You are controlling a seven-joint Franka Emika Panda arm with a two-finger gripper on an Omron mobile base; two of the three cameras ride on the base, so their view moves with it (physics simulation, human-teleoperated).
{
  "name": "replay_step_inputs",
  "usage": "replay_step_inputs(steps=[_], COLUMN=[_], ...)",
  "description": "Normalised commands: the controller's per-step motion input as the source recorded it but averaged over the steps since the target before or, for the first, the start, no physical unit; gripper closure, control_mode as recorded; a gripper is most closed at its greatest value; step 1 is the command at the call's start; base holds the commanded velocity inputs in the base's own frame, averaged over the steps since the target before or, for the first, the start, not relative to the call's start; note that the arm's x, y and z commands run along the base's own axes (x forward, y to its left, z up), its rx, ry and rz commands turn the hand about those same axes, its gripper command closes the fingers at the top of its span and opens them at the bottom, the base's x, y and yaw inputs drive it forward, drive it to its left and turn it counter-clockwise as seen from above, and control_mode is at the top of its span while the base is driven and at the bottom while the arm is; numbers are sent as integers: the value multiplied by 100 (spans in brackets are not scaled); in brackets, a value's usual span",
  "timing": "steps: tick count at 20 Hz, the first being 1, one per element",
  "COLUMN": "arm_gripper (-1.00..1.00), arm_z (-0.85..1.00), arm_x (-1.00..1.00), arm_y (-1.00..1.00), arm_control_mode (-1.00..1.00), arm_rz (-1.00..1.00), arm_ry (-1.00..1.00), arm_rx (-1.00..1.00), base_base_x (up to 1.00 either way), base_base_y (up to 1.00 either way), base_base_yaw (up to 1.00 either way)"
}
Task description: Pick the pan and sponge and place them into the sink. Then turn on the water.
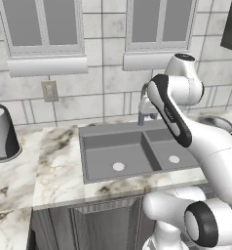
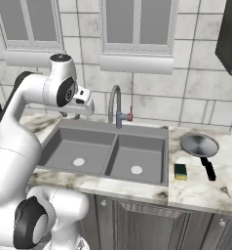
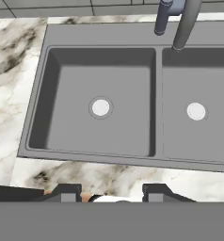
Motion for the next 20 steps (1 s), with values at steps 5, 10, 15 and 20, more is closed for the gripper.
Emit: replay_step_inputs(steps=[5,10,15,20], arm_gripper=[-100,-100,-100,-100], arm_z=[0,0,0,-2], arm_x=[-13,-18,-6,0], arm_y=[-1,-13,-26,-30], arm_control_mode=[-100,-100,-100,-100], arm_rz=[0,0,0,0], arm_ry=[-1,0,0,0], arm_rx=[0,0,0,-1], base_base_x=[0,0,0,0], base_base_y=[0,0,0,0], base_base_yaw=[0,0,0,0])
